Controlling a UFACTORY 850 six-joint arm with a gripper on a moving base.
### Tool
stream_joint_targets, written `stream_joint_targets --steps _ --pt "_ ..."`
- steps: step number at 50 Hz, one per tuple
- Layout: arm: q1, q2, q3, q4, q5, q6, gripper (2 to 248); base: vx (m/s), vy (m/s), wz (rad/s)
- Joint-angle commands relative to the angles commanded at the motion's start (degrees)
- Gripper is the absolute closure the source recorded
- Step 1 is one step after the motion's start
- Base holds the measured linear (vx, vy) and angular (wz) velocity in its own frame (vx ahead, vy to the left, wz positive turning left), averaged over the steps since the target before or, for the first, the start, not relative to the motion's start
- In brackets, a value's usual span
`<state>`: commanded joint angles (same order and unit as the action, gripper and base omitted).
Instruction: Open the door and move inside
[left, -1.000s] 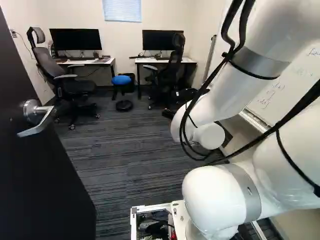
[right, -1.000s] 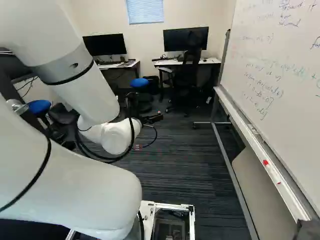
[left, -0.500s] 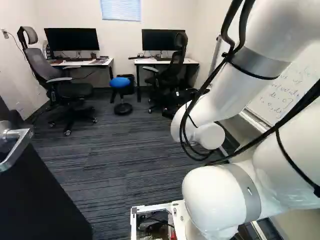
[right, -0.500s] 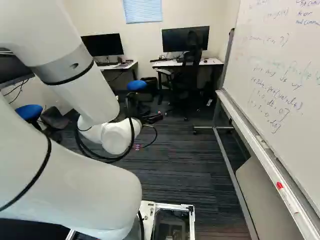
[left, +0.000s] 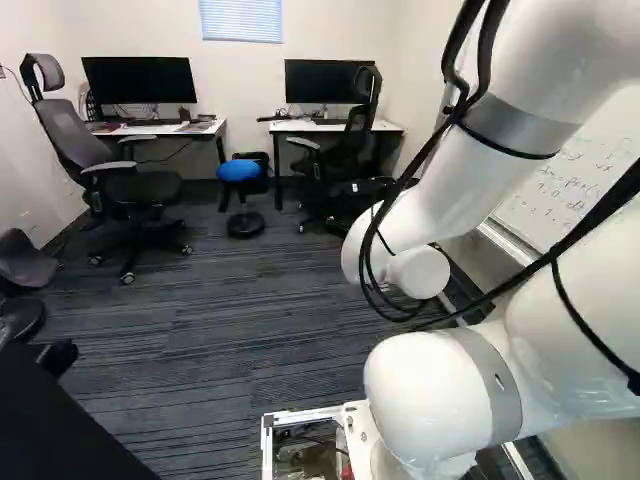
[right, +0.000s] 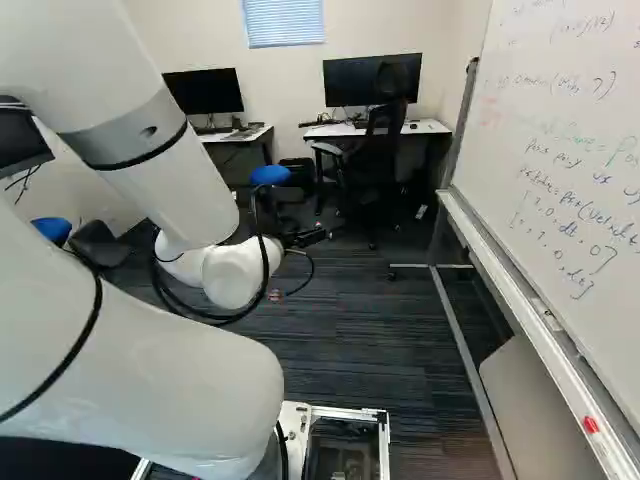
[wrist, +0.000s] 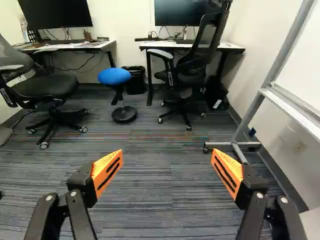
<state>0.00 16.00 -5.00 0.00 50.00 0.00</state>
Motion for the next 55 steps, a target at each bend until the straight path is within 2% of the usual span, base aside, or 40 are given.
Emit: stream_joint_targets --steps 25,55 --pt "0.0 0.0 0.0 0.0 0.0 0.0 3 0.163 0.003 -0.003" --pt "0.0 0.0 0.0 0.0 0.0 0.0 3 -0.002 0.000 0.000"
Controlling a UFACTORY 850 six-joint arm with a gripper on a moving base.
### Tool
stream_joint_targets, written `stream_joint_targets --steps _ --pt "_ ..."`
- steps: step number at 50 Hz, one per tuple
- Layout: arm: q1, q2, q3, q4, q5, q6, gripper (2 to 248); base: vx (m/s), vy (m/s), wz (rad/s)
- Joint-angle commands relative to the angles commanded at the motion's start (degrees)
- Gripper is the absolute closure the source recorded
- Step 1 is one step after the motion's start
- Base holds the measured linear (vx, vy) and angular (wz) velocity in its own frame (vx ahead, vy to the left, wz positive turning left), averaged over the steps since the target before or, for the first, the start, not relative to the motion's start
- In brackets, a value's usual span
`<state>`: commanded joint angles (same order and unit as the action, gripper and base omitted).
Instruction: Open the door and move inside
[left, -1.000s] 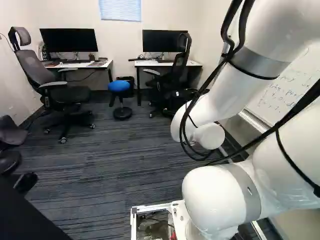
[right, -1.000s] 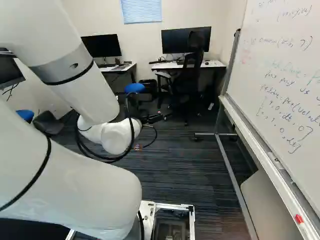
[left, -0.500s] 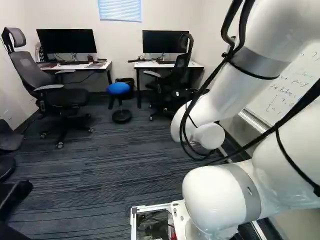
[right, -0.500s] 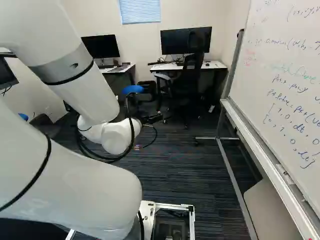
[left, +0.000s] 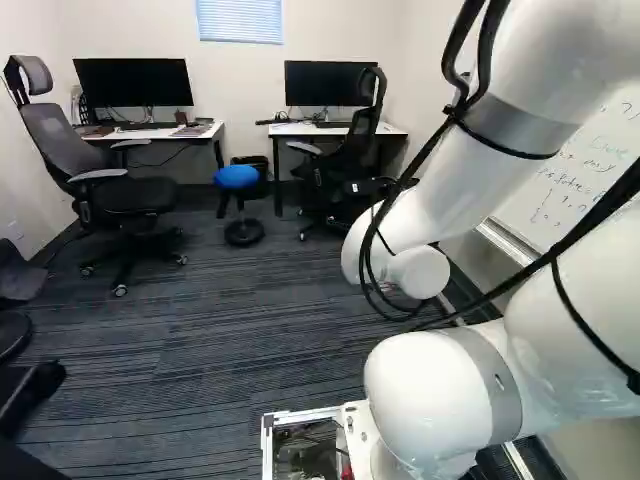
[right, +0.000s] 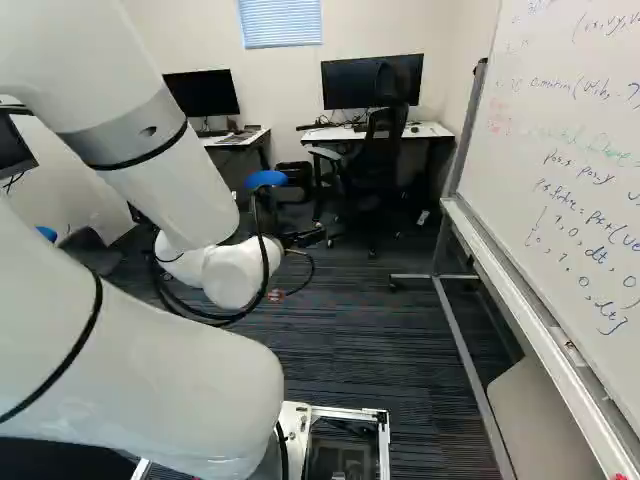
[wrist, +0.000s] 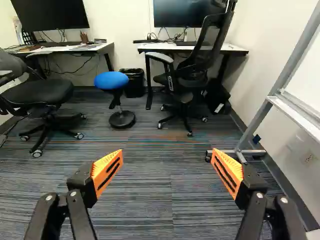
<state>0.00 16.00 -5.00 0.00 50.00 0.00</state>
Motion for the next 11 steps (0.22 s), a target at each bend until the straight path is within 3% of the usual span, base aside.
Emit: stream_joint_targets --steps 11 --pt "0.0 0.0 0.0 0.0 0.0 0.0 3 0.000 0.000 0.000"
